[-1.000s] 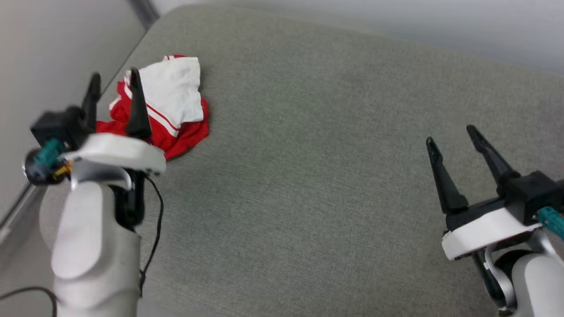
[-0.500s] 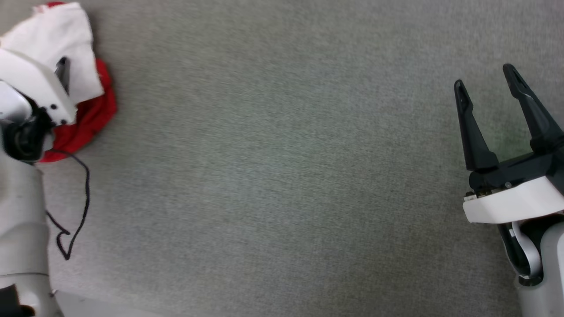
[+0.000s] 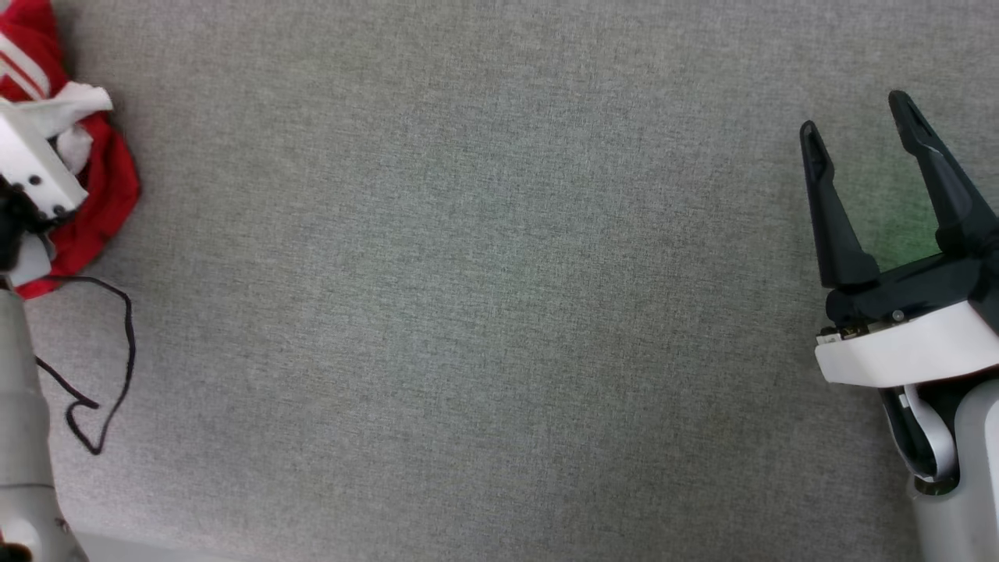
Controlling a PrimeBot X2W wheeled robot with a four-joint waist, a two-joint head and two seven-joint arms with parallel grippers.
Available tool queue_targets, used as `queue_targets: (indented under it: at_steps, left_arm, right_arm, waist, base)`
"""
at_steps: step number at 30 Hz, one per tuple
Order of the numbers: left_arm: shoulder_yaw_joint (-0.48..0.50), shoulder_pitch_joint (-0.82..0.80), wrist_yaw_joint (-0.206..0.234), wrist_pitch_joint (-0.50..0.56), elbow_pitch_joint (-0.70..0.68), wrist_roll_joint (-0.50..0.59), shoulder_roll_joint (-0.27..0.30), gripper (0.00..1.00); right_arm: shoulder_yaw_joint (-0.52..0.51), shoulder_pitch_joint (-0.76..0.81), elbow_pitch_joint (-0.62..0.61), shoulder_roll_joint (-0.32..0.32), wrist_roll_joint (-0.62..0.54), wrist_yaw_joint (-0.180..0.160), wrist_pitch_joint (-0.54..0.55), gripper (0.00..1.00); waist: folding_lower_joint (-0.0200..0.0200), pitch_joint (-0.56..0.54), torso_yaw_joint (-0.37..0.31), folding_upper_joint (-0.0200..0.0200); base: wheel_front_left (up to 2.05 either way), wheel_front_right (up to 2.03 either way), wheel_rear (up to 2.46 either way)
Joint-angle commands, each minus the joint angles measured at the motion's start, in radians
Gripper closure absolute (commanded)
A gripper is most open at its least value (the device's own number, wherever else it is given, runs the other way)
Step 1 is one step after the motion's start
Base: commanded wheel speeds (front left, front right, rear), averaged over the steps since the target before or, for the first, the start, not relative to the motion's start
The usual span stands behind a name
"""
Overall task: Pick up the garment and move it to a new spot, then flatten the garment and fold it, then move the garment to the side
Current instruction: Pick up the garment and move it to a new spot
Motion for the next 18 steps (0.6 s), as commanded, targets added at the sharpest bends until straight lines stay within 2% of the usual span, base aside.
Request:
queue_targets:
  at_steps: [1, 3, 8, 15, 18]
  left_arm:
    - [-0.031, 0.101, 0.005, 0.006, 0.044, 0.015, -0.060, 1.00]
    - [-0.037, 0.091, 0.013, -0.047, 0.008, 0.036, -0.042, 1.00]
    - [-0.053, 0.050, 0.042, -0.264, -0.085, 0.102, -0.011, 1.00]
    - [-0.080, 0.038, 0.066, -0.524, -0.148, 0.150, -0.040, 1.00]
    - [-0.096, 0.037, 0.062, -0.610, -0.167, 0.157, -0.056, 1.00]
  right_arm:
    - [0.003, -0.017, 0.001, -0.002, 0.003, -0.001, -0.004, 0.00]
    - [0.005, -0.012, 0.007, 0.002, 0.005, -0.001, -0.004, 0.00]
    - [0.000, 0.024, 0.022, 0.019, 0.011, -0.001, -0.008, 0.00]
    - [-0.011, 0.080, 0.044, 0.058, 0.013, -0.001, -0.012, 0.00]
    - [-0.011, 0.107, 0.051, 0.078, 0.011, -0.001, -0.014, 0.00]
  waist:
    - [-0.0001, -0.019, 0.002, -0.0001]
    - [-0.0001, -0.041, 0.003, -0.0001]
    - [-0.0001, -0.120, 0.011, -0.0001]
    - [-0.0001, -0.260, 0.007, -0.0001]
    - [-0.0001, -0.319, -0.006, -0.0001]
  base:
    - [0.00, 0.00, 0.00]
    - [0.00, 0.00, 0.00]
    - [0.00, 0.00, 0.00]
    - [0.00, 0.00, 0.00]
    - [0.00, 0.00, 0.00]
